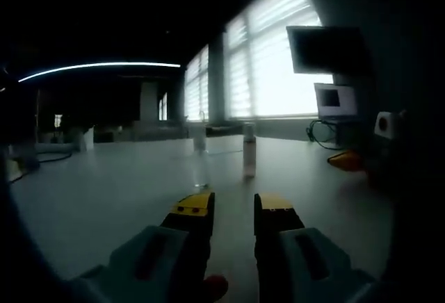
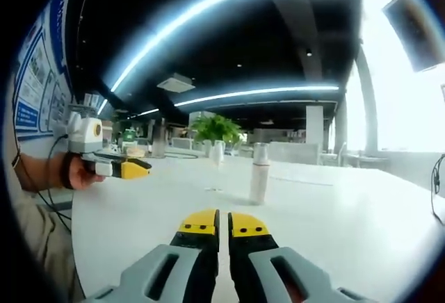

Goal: Clamp pump bottle remove cover press pump head put on cover

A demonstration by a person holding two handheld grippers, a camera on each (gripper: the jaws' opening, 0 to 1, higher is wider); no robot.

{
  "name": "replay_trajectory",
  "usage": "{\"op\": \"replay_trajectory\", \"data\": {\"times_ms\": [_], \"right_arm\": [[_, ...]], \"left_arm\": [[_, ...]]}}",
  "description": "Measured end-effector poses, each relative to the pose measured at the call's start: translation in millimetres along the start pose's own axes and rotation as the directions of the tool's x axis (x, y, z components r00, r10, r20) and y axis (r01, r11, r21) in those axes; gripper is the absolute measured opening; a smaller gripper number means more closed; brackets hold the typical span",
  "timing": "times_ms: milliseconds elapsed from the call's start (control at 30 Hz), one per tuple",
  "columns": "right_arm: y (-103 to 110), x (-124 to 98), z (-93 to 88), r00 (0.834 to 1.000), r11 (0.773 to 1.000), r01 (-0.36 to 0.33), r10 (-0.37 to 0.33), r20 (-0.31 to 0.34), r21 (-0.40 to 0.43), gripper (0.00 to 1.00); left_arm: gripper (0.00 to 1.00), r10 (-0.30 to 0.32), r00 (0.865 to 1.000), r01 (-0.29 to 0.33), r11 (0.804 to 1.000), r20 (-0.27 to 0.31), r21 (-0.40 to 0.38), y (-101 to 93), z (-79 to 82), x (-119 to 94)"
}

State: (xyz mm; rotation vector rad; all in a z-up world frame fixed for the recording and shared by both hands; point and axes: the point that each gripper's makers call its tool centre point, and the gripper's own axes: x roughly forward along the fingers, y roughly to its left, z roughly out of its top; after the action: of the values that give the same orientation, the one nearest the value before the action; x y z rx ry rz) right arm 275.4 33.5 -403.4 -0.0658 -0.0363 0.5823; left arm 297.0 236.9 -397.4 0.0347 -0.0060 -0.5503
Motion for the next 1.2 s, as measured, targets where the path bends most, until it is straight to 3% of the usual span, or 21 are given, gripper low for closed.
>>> {"op": "replay_trajectory", "data": {"times_ms": [200,333,433,633,833,1200], "right_arm": [[-1,0,-0.9,1.000,1.000,-0.003,0.003,-0.003,-0.006,0.01],[1,0,-2.1,1.000,1.000,-0.013,0.013,-0.010,-0.012,0.01],[1,0,-2.3,1.000,1.000,-0.010,0.010,-0.011,-0.015,0.01],[1,0,-2.6,1.000,1.000,-0.012,0.012,-0.011,-0.018,0.01],[1,0,-2.4,1.000,1.000,-0.010,0.010,-0.010,-0.022,0.01],[2,0,-2.8,1.000,0.999,-0.014,0.014,-0.010,-0.030,0.01]], "left_arm": [[0.14,0.009,1.000,-0.009,1.000,-0.006,0.001,-1.3,-1.6,-6],[0.14,0.025,0.999,-0.025,1.000,-0.033,0.006,4.3,-11.3,-4],[0.14,0.002,1.000,-0.003,0.998,-0.026,-0.063,1.5,-10.6,-4],[0.14,0.012,1.000,-0.012,1.000,0.001,-0.027,4.5,-6.5,-5],[0.14,-0.017,1.000,0.017,0.999,-0.014,-0.030,-1.1,-9.8,-2],[0.14,0.002,1.000,-0.002,1.000,-0.024,0.011,2.6,-11.3,-1]]}}
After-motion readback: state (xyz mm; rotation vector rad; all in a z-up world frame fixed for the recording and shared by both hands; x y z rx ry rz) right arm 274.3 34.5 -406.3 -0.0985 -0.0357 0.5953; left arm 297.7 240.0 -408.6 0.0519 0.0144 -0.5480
